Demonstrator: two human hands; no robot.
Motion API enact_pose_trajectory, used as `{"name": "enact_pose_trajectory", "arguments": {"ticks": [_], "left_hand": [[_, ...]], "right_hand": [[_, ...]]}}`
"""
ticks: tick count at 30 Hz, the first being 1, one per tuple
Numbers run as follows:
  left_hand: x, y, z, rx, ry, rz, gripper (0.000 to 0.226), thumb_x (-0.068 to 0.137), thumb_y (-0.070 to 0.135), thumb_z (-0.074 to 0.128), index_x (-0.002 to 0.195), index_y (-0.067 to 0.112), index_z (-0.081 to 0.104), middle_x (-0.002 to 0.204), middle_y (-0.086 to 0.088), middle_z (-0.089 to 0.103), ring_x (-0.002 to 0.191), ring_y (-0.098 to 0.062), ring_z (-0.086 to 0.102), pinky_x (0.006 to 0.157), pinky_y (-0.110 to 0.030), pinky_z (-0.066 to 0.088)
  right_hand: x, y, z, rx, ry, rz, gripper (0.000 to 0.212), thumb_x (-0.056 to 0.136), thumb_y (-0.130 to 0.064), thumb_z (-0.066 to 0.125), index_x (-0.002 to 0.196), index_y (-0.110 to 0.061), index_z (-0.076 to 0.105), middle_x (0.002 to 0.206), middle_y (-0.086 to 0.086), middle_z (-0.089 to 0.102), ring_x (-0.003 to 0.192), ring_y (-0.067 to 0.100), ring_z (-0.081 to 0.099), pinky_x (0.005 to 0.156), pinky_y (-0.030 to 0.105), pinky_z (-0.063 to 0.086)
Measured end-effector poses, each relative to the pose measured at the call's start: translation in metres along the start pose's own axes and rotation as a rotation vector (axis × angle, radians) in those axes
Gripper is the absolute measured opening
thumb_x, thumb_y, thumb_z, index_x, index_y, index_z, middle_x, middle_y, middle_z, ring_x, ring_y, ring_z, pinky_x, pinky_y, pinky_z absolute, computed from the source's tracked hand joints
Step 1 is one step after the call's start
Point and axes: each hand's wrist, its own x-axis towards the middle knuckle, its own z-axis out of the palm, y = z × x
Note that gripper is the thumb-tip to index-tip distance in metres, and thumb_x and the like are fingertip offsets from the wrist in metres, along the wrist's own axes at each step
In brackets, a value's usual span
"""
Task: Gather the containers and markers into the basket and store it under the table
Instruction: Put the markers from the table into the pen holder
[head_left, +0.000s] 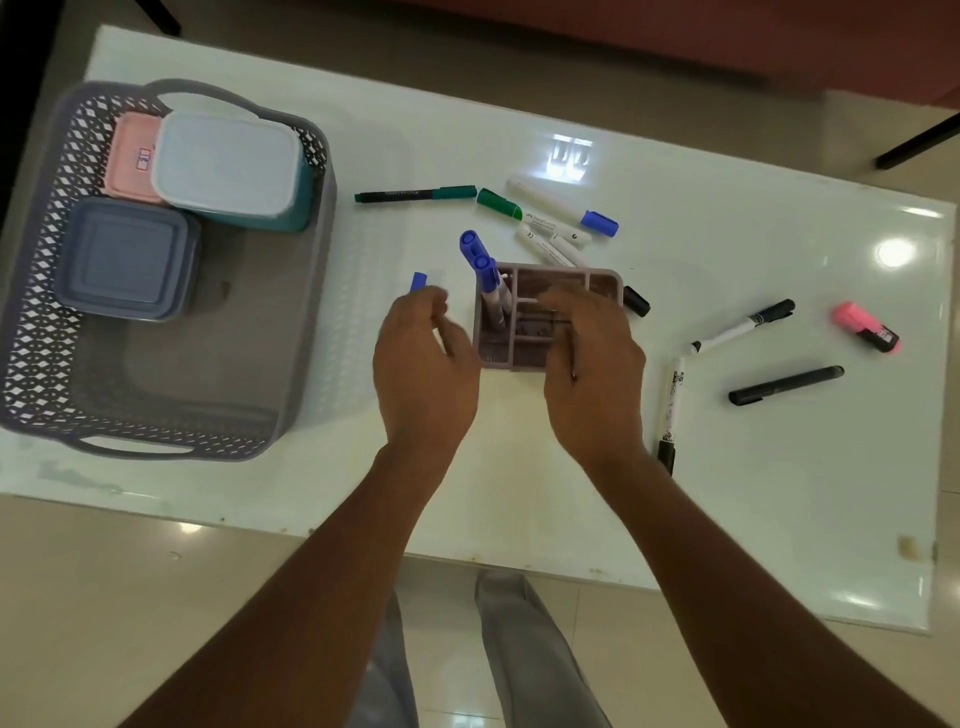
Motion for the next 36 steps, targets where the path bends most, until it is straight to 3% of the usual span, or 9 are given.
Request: {"name": "enact_pose_trajectory", "arguments": {"ticks": [5,9,12,18,21,24,29,33,36], "left_hand": [[0.002,-0.046,0.002,0.262,-0.103,-0.246,0.035,0.088,0.022,0.068,0.117,0.010,0.052,0.114,-0.009,0.058,0.104,-0.024,0.058,0.082,-0.027,0.047],[0.004,-0.063,0.003,0.313,-0.205,-0.313,0.029,0.087,0.024,0.071,0.105,0.008,0.056,0.100,-0.010,0.059,0.088,-0.022,0.059,0.075,-0.030,0.050],[0.004,-0.059,0.000,0.222,-0.171,-0.344,0.017,0.089,0.019,0.068,0.100,0.008,0.062,0.091,-0.004,0.061,0.077,-0.015,0.056,0.070,-0.025,0.045],[-0.029,-0.026,-0.017,-0.145,-0.085,-0.181,0.016,0.089,0.018,0.069,0.103,0.013,0.065,0.090,0.009,0.062,0.078,0.001,0.059,0.070,0.003,0.042],[-0.048,0.000,-0.027,-0.243,-0.120,-0.021,0.017,0.087,0.008,0.068,0.104,0.011,0.066,0.094,0.008,0.065,0.083,-0.004,0.063,0.077,-0.006,0.050],[-0.048,0.014,-0.029,-0.300,-0.122,0.039,0.020,0.087,0.008,0.068,0.106,0.009,0.067,0.097,0.004,0.068,0.085,-0.007,0.064,0.081,-0.014,0.054],[-0.026,0.024,-0.015,-0.374,-0.208,-0.086,0.044,0.080,0.014,0.078,0.117,0.024,0.057,0.107,0.017,0.060,0.095,0.004,0.058,0.088,-0.015,0.050],[-0.017,0.013,-0.005,-0.299,-0.331,-0.182,0.072,0.080,0.019,0.078,0.142,0.018,0.041,0.141,0.004,0.051,0.118,-0.008,0.052,0.101,-0.024,0.046],[-0.009,0.009,0.000,-0.355,-0.410,-0.235,0.078,0.086,0.015,0.072,0.151,0.022,0.029,0.152,0.002,0.041,0.135,-0.020,0.045,0.110,-0.033,0.042]], "right_hand": [[-0.048,-0.003,-0.002,0.052,0.092,0.029,0.027,0.086,0.008,0.055,0.107,-0.004,0.067,0.114,0.010,0.068,0.112,0.020,0.060,0.096,0.016,0.046],[-0.075,-0.008,0.006,0.122,0.021,0.073,0.027,0.085,0.006,0.055,0.105,-0.006,0.069,0.113,0.008,0.069,0.111,0.017,0.062,0.099,0.016,0.046],[-0.080,-0.011,0.016,0.166,-0.054,0.094,0.029,0.087,0.005,0.055,0.109,-0.008,0.068,0.112,0.004,0.070,0.103,0.013,0.066,0.089,0.025,0.055],[-0.049,-0.034,0.018,0.332,-0.092,0.245,0.021,0.092,-0.017,0.060,0.113,-0.019,0.062,0.103,-0.010,0.067,0.085,0.003,0.063,0.063,0.011,0.052],[-0.021,-0.049,0.007,0.416,-0.107,0.198,0.021,0.090,-0.025,0.067,0.109,-0.026,0.057,0.092,-0.007,0.066,0.082,0.011,0.063,0.062,0.020,0.054],[0.000,-0.054,-0.005,0.342,-0.100,0.125,0.017,0.088,-0.025,0.069,0.104,-0.020,0.065,0.087,-0.023,0.061,0.080,0.010,0.063,0.071,0.019,0.055],[0.023,-0.045,-0.016,0.197,-0.024,0.080,0.027,0.087,-0.037,0.065,0.096,-0.012,0.068,0.081,-0.003,0.070,0.078,0.014,0.067,0.075,0.021,0.055],[0.020,-0.032,0.008,0.150,-0.169,0.172,0.016,0.088,-0.029,0.068,0.097,-0.015,0.067,0.080,-0.002,0.070,0.073,0.012,0.069,0.074,0.035,0.059],[0.012,-0.024,0.020,0.099,-0.244,0.112,0.010,0.090,-0.018,0.067,0.100,-0.017,0.068,0.086,-0.003,0.072,0.078,0.012,0.068,0.078,0.033,0.058]]}}
